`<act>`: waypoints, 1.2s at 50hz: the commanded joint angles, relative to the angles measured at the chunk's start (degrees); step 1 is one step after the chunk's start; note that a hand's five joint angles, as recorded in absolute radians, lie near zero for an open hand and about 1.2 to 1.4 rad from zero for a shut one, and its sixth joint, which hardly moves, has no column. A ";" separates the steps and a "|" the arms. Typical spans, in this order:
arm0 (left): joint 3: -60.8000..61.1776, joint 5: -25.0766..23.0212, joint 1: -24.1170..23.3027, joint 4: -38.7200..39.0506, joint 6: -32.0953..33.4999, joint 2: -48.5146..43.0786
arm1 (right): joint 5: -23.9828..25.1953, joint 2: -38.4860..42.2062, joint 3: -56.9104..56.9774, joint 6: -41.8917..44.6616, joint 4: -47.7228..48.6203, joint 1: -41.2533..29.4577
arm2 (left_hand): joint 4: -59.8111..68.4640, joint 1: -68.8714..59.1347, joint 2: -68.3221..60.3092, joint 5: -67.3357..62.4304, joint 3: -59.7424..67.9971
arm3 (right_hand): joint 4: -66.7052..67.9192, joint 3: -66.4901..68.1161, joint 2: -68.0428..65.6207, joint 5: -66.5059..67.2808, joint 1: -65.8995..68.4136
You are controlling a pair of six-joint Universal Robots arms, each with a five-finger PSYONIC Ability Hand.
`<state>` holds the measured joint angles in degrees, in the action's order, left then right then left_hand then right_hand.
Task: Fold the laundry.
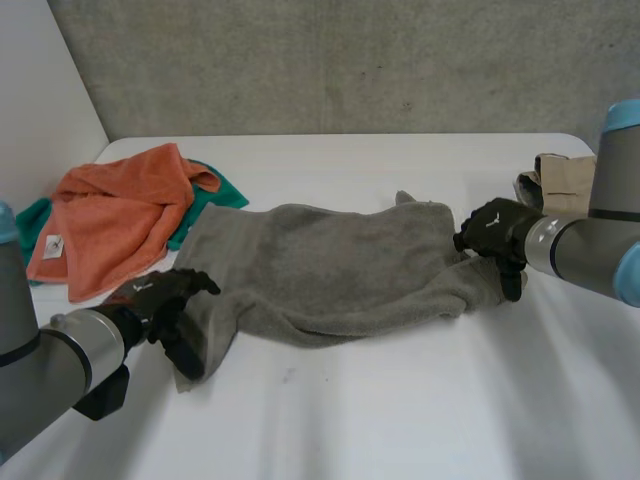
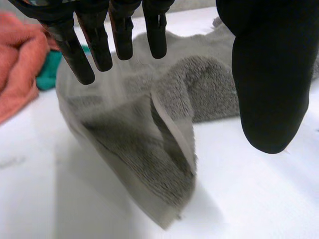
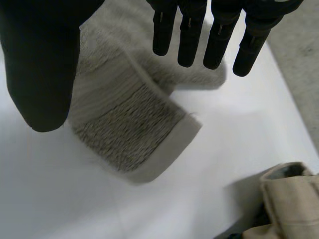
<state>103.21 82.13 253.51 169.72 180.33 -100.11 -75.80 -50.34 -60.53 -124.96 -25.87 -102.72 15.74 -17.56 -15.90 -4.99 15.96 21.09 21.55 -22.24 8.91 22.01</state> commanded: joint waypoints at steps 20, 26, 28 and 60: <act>-6.27 8.40 -6.62 2.81 -2.26 -10.37 | -0.32 5.09 -1.68 -4.84 14.87 3.22 | 2.21 -0.39 -2.05 -2.96 1.99 | 58.91 58.45 -57.76 61.09 57.99; -8.47 9.54 -7.94 3.52 -2.09 -12.39 | 1.35 0.24 -5.99 -8.54 17.25 4.37 | 3.55 -1.73 -3.39 -4.30 3.33 | 58.91 58.45 -57.76 61.09 57.99; -9.26 10.42 -8.20 3.60 -1.82 -13.36 | 1.35 -1.43 -7.40 -9.60 18.13 4.90 | 4.06 -2.24 -3.89 -4.81 3.84 | 58.91 58.45 -57.76 61.09 57.99; -4.15 7.95 -4.16 4.31 -1.47 -9.57 | 0.56 -9.96 -15.76 -13.56 20.33 6.22 | 13.81 -11.99 -13.65 -14.57 13.59 | 58.91 58.45 -57.76 61.09 57.99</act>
<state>102.28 89.54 250.67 174.32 178.85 -105.15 -75.44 -60.27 -75.61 -138.72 -5.63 -96.19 23.96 -23.27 -23.78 -14.21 23.90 68.49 67.68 -67.50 56.22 64.99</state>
